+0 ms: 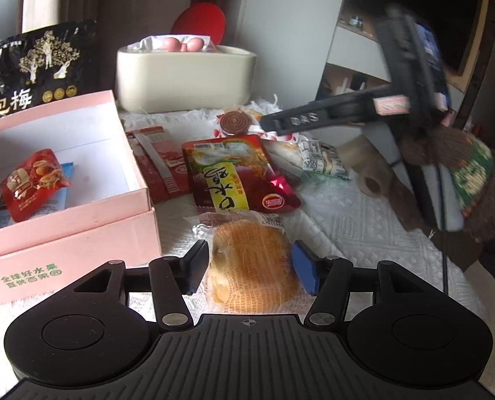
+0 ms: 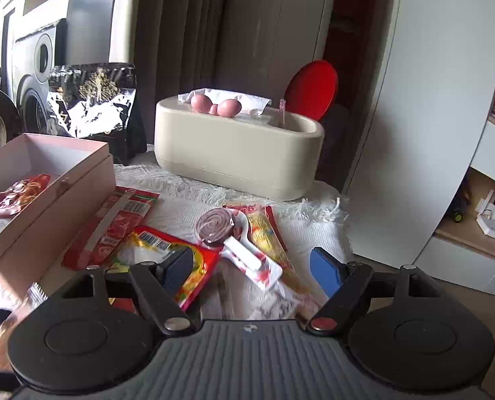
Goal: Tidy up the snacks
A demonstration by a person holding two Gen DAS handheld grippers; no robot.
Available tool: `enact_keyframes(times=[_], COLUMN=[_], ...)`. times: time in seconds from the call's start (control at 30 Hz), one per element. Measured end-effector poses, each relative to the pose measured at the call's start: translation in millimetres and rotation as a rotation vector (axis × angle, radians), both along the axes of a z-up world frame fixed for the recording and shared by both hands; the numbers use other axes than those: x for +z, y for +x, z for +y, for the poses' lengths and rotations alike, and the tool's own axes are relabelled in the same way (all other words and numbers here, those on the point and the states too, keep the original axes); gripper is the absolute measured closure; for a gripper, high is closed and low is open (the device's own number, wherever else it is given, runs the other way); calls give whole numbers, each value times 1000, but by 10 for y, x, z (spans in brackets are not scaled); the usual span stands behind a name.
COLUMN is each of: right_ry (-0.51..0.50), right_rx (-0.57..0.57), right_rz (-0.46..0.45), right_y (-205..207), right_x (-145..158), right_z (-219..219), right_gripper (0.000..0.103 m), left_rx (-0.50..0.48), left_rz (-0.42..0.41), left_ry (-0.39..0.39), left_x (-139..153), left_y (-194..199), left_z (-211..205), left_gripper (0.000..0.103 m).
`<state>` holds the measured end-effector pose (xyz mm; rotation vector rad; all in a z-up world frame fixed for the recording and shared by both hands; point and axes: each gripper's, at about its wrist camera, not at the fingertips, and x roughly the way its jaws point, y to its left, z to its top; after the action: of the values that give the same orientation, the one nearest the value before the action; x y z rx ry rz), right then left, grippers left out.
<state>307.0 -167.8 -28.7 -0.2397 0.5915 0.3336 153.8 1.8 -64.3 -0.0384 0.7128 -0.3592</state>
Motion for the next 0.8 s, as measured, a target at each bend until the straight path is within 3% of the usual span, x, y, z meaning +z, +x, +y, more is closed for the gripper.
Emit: enact_keyframes(times=[0.1,0.13,0.2,0.27,0.3,0.33,0.4,0.5,0.63,0.8], right_ry=[14,54,89,85,67,58,119,207,234,230], right_rx=[-22,-3,7,8,10,11,22,59,136,259], right_rz=[111,143,211,218,226,239,295,356,402,443], right_y=[471,559,664,624,579,525,410,169,-286,-888], right_x=[-143,-194,-253,-252,-239,-217,-164,-100,-87,-113], right_z=[67,45,14,0,0,-3,-73,-133,-88,-8], right_gripper=[24,18,15,16,25,44,67,73,73,70], left_rx=[-10,-16,-27,-27,-30,-38,-47,-56,-49,37], left_rz=[2,12,35,55,62,69,76,90,95,85], left_ry=[-2,-14,-56,-101,-116,-128,-141,-169,-158,-122], left_x=[-40,-61,-109,-146,-155,-158,-161,-166,-136,-30], left_y=[47,62,90,108,113,113,94,6,-279,-626], left_z=[-15,-1,53,112,131,143,158,227,377,720], left_gripper=[36,36,36,36,38,40,40,41,42,42])
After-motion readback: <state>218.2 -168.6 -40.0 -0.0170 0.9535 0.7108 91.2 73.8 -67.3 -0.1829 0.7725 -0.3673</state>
